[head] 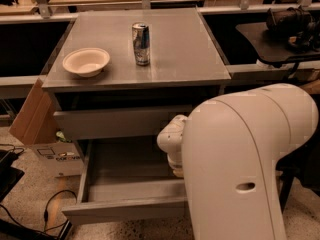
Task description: Open middle drawer
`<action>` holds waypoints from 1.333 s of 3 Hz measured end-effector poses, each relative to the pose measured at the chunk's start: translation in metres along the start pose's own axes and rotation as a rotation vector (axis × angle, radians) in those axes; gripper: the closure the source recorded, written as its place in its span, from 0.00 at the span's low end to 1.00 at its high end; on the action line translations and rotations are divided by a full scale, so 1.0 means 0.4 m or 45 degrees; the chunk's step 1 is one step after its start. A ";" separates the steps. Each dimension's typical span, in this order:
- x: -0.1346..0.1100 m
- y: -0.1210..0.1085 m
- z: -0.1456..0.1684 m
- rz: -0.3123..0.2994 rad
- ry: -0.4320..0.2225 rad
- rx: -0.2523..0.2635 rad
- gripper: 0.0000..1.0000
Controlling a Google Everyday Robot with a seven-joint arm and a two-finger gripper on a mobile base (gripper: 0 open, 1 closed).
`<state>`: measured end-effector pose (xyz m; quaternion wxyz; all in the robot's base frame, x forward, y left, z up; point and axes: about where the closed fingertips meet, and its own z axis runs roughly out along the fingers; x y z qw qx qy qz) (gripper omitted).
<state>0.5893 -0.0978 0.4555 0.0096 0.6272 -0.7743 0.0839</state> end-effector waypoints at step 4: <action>0.038 0.094 0.049 0.116 -0.179 -0.117 1.00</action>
Offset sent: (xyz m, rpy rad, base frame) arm -0.0064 -0.0110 -0.0288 0.1531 -0.0009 -0.0542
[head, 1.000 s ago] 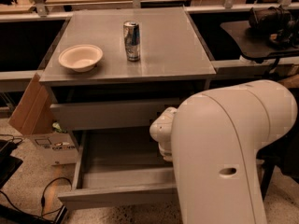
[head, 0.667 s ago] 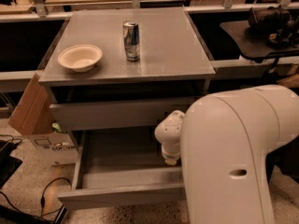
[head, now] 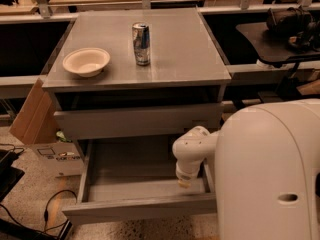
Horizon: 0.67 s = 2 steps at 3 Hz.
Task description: Open middle drawer
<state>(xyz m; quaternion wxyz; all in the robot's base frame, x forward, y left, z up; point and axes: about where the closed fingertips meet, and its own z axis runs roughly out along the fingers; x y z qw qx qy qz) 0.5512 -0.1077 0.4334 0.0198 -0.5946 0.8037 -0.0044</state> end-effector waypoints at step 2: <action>0.018 0.160 -0.003 0.079 -0.111 -0.068 1.00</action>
Offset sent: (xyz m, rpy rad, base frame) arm -0.2026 0.0261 -0.0036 0.1775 0.1451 -0.0763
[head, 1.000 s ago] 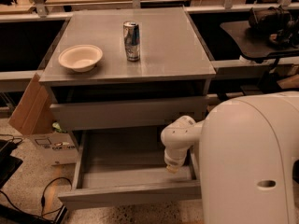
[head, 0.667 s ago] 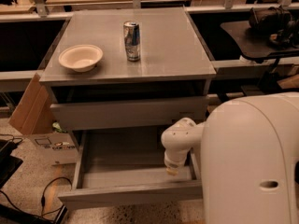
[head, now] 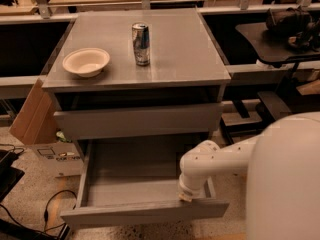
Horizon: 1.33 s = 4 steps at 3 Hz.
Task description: Open middle drawer
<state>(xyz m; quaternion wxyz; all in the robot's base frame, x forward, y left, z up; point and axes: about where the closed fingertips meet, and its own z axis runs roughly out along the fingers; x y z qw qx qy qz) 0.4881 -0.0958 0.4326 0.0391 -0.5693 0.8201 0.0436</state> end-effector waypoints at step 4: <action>0.038 0.353 -0.038 -0.052 -0.008 -0.199 0.51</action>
Offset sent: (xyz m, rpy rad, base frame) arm -0.2441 0.0643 0.0410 0.1495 0.2209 0.0248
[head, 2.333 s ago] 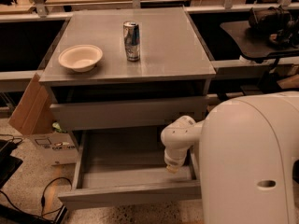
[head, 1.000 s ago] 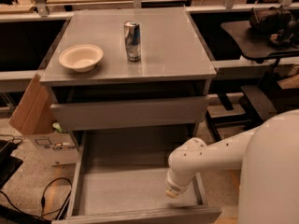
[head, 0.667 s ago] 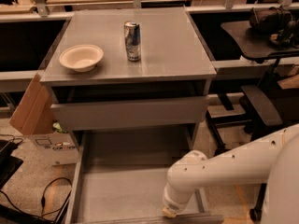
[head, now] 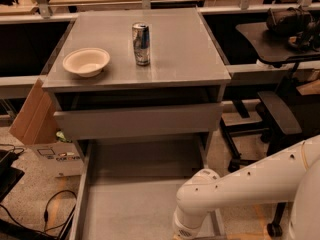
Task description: Open middle drawer
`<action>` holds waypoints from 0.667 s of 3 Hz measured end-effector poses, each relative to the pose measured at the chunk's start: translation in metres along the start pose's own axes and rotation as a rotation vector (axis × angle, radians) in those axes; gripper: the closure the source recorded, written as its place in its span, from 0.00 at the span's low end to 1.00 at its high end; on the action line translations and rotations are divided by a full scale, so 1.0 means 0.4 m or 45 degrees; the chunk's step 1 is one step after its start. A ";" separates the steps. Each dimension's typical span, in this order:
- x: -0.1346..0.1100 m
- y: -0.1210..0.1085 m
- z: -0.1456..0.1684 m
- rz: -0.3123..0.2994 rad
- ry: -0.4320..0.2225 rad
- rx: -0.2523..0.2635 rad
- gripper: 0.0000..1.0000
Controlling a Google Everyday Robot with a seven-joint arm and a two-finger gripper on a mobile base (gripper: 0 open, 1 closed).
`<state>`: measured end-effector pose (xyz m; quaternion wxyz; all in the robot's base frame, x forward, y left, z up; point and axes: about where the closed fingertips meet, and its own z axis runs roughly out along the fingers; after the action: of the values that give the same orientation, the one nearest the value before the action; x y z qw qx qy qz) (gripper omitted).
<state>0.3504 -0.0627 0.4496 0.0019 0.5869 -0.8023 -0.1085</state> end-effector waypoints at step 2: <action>0.001 0.002 0.001 -0.001 0.002 -0.002 0.05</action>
Offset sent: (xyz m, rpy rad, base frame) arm -0.0004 -0.0001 -0.0002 -0.0004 0.0008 0.0006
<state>0.3494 -0.0629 0.4492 0.0030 0.5874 -0.8020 -0.1087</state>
